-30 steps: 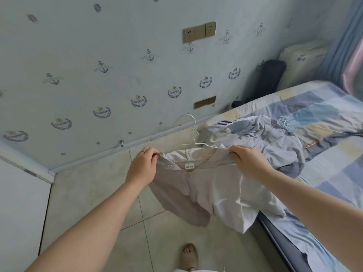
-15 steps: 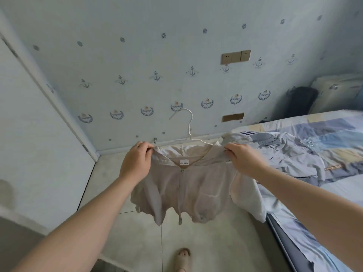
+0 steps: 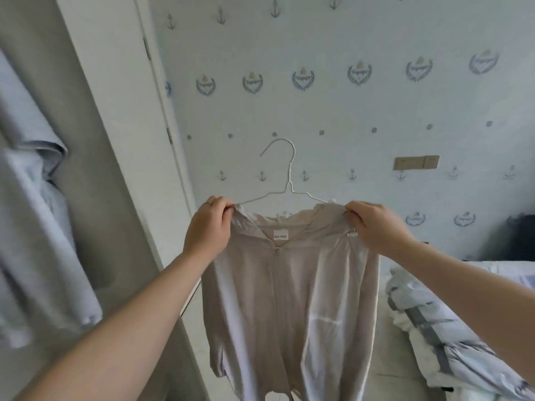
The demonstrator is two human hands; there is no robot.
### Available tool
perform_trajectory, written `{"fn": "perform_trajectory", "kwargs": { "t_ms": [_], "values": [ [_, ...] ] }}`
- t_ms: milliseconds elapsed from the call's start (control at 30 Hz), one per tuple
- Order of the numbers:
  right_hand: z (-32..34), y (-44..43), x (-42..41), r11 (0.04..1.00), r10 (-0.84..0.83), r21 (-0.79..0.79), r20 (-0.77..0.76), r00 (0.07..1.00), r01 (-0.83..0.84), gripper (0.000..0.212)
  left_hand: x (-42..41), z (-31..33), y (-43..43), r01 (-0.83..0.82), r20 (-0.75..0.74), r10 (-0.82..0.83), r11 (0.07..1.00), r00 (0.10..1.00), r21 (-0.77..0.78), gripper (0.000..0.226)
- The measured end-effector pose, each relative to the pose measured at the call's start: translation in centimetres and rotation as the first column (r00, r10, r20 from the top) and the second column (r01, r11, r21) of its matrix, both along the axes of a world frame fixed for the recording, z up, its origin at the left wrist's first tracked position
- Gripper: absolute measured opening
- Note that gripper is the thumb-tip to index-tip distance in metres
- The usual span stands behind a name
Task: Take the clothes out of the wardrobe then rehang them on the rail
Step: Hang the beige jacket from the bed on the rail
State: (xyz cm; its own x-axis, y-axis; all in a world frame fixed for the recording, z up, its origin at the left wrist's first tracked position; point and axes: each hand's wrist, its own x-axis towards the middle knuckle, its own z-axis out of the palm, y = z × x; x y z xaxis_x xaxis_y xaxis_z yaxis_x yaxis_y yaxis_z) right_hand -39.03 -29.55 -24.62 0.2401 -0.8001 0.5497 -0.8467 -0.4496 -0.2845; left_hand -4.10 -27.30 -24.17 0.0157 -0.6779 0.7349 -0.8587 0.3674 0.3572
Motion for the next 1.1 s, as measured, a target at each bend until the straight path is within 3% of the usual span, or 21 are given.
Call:
{"fn": "perform_trajectory", "kwargs": {
  "t_ms": [200, 500, 900, 1100],
  "values": [
    [11.2, 0.6, 6.6, 0.968, 0.137, -0.221, 0.087, 0.987, -0.115, 0.016, 6.4, 11.8, 3.9, -0.050, 0.053, 0.068, 0.954, 0.996, -0.295, 0.015],
    [27.3, 3.6, 18.4, 0.783, 0.402, -0.560, 0.125, 0.907, -0.270, 0.015, 17.4, 27.3, 10.4, -0.159, 0.089, 0.269, 0.771, 0.959, -0.617, 0.012],
    [40.7, 7.0, 36.1, 0.678, 0.591, -0.604, 0.110, 0.799, -0.419, 0.021, 34.2, 40.5, 14.7, -0.340, 0.013, 0.487, 0.628, 0.873, -0.700, 0.011],
    [45.4, 7.9, 45.5, 0.659, 0.617, -0.620, 0.125, 0.777, -0.424, 0.021, 42.0, 44.6, 14.6, -0.519, -0.144, 0.583, 0.549, 0.799, -0.655, 0.016]
  ]
}}
